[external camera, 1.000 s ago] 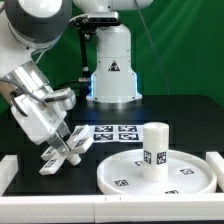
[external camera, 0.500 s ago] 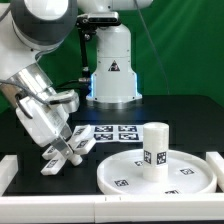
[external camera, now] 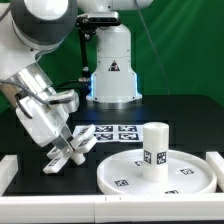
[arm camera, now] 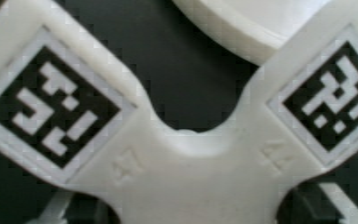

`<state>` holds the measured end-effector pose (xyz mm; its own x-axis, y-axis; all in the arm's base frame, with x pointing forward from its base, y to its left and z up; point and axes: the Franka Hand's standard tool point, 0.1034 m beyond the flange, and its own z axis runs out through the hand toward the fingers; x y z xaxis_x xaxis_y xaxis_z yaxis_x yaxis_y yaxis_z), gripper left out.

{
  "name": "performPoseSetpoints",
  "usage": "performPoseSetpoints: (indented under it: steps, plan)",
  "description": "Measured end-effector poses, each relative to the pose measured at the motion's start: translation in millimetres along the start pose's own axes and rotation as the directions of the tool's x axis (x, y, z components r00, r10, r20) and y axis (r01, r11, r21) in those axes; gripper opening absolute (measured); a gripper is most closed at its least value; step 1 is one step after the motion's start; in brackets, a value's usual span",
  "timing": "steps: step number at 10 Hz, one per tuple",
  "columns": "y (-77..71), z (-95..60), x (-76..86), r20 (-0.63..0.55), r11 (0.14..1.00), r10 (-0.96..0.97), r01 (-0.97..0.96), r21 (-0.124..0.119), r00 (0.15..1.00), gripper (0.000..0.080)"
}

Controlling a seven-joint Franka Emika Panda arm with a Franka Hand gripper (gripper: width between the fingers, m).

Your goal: Assemble round table

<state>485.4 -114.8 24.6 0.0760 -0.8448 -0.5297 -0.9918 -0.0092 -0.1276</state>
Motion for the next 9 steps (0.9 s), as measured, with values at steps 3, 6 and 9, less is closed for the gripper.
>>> performPoseSetpoints:
  steps: [3,6,9]
  plan:
    - [-8.5,-29.4,-30.3,0.013,0.985,-0.139,0.139,-0.097,0.99,0.0438]
    - [-27.8,-54.1,-76.5,0.041,0.951,-0.278,0.281,-0.126,0.96,0.0439]
    - [-36.3,-51.0,-70.6,-0.072,0.952,-0.296,0.288,-0.105,0.952,0.0439]
